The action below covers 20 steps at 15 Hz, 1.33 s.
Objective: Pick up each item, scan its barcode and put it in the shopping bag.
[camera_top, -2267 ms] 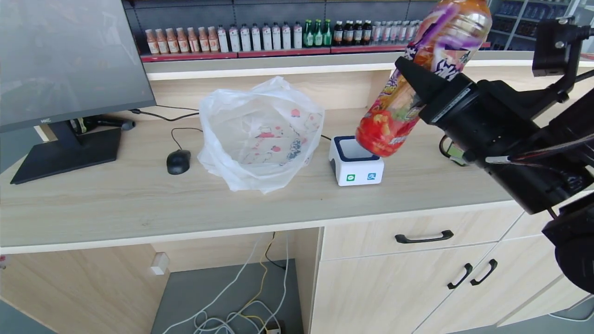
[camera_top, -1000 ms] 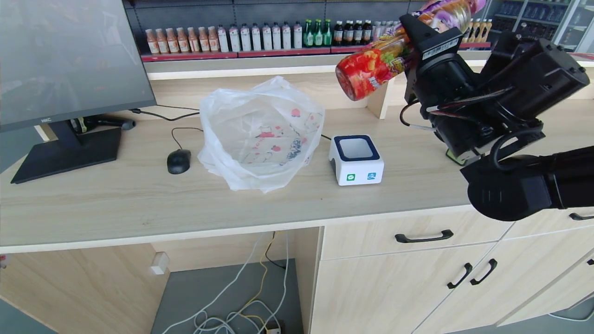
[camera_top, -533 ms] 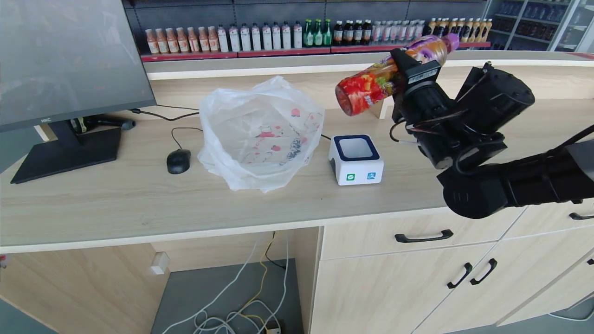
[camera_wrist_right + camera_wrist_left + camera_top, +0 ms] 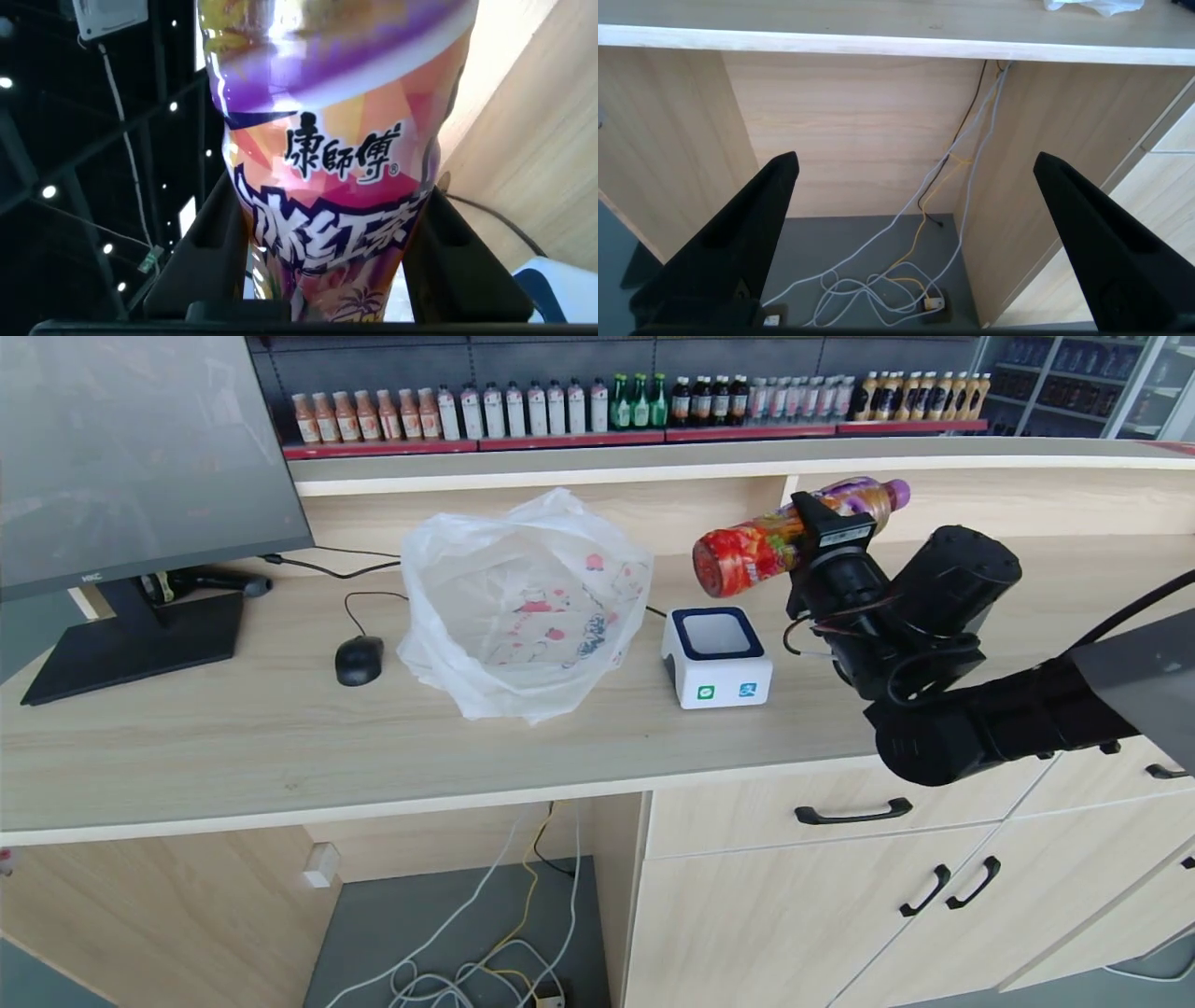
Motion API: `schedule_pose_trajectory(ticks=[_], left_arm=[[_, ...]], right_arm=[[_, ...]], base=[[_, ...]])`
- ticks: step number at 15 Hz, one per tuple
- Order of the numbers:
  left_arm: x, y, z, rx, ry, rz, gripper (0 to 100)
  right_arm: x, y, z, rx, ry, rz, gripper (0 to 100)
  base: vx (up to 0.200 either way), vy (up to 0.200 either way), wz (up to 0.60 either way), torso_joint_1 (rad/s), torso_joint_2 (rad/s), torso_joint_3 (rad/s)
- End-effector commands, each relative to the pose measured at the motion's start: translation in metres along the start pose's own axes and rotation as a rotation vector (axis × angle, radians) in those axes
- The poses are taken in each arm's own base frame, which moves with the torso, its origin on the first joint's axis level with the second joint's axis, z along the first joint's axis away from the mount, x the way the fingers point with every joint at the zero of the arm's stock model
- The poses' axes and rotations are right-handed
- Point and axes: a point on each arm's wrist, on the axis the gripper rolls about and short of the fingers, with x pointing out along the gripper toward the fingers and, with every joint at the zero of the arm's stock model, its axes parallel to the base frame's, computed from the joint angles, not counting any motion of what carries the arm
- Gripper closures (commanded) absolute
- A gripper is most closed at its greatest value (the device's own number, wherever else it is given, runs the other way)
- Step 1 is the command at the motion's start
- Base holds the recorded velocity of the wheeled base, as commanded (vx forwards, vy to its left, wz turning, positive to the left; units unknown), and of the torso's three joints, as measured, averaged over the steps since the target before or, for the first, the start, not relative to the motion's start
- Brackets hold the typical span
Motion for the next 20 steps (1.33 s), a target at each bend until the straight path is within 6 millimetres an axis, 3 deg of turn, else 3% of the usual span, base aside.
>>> schedule_pose_trajectory(ticks=[1,4,20], left_arm=[[0.000,0.000,0.000,0.000,0.000,-0.001,0],[0.000,0.000,0.000,0.000,0.000,0.001,0],[0.000,0.000,0.000,0.000,0.000,-0.001,0]], right_arm=[[-0.005,-0.003,-0.013,0.008,0.033,-0.017,100],[-0.018,-0.011,-0.029,0.037,0.078,-0.063,100],[-0.030,-0.027,-0.034,0.048,0.090,-0.092,100]], base=[[0.000,0.000,0.00,0.000,0.00,0.000],[0.000,0.000,0.00,0.000,0.00,0.000],[0.000,0.000,0.00,0.000,0.00,0.000]])
